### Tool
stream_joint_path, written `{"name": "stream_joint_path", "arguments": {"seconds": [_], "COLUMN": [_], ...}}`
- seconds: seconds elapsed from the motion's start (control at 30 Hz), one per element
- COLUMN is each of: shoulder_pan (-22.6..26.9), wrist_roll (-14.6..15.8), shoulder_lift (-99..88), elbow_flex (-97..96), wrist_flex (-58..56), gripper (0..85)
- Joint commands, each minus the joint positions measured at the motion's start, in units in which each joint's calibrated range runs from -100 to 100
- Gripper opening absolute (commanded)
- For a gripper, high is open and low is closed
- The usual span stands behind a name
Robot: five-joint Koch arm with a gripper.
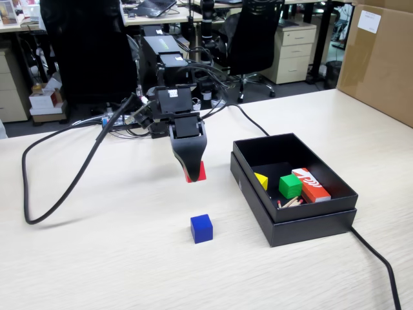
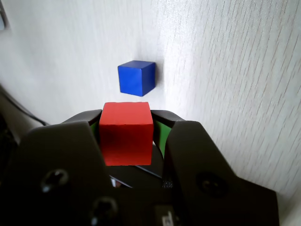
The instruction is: Put the red cube on top of the blue cube
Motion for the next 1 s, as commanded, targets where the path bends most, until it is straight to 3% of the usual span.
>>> {"name": "stream_joint_path", "arguments": {"seconds": [0.0, 0.47, 0.97], "shoulder_pan": [0.1, -1.2, -0.9], "wrist_roll": [-0.1, -0.2, -0.1], "shoulder_lift": [1.8, 20.5, 25.6], "elbow_flex": [7.4, 19.3, 22.9], "wrist_flex": [-0.1, 0.5, 0.5], "gripper": [0.9, 0.9, 0.9]}}
